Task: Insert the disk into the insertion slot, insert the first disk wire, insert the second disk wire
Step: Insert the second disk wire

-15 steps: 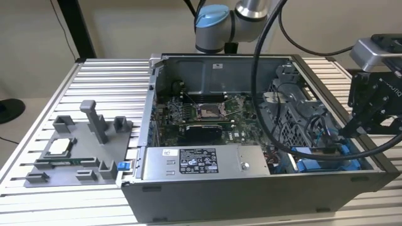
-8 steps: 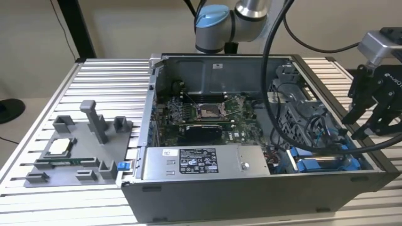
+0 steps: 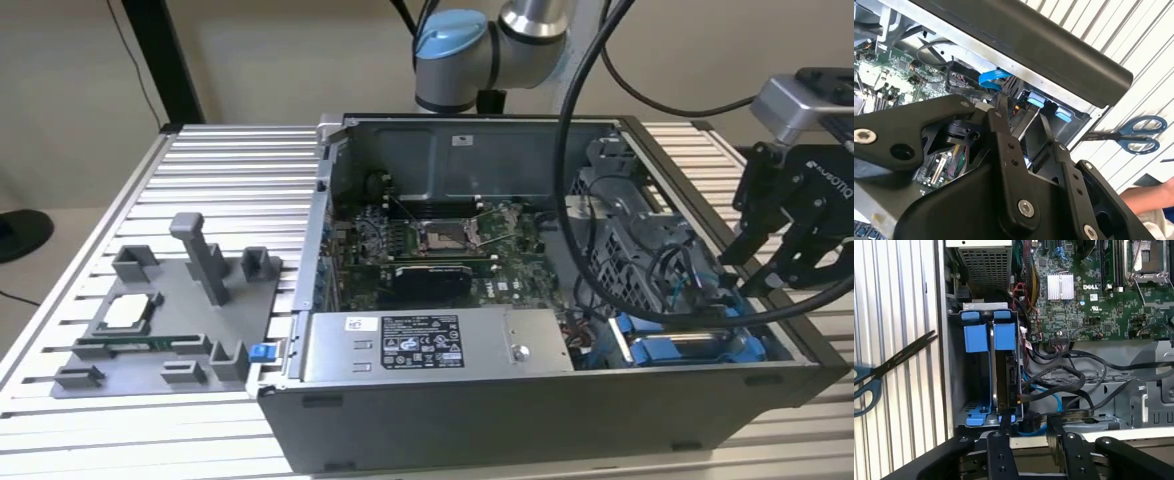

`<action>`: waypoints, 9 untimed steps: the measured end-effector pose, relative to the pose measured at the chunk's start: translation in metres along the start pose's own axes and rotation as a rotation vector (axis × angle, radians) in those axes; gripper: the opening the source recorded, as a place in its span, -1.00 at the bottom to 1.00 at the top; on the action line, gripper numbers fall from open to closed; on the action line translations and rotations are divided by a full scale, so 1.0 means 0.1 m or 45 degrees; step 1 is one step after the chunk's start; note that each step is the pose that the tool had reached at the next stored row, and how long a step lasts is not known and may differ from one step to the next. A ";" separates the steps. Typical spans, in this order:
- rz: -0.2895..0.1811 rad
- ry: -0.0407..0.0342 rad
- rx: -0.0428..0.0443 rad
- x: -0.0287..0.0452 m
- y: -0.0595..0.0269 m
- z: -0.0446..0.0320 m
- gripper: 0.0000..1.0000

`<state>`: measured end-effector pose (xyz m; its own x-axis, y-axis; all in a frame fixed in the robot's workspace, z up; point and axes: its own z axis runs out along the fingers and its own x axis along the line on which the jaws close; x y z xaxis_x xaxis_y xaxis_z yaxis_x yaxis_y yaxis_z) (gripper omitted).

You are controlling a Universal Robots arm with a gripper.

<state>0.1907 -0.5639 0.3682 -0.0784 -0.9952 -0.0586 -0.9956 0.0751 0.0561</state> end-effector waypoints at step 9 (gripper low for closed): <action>0.003 0.0069 -0.026 -0.016 -0.026 0.021 1.00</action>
<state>0.1933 -0.5624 0.3660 -0.0801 -0.9954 -0.0530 -0.9942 0.0759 0.0768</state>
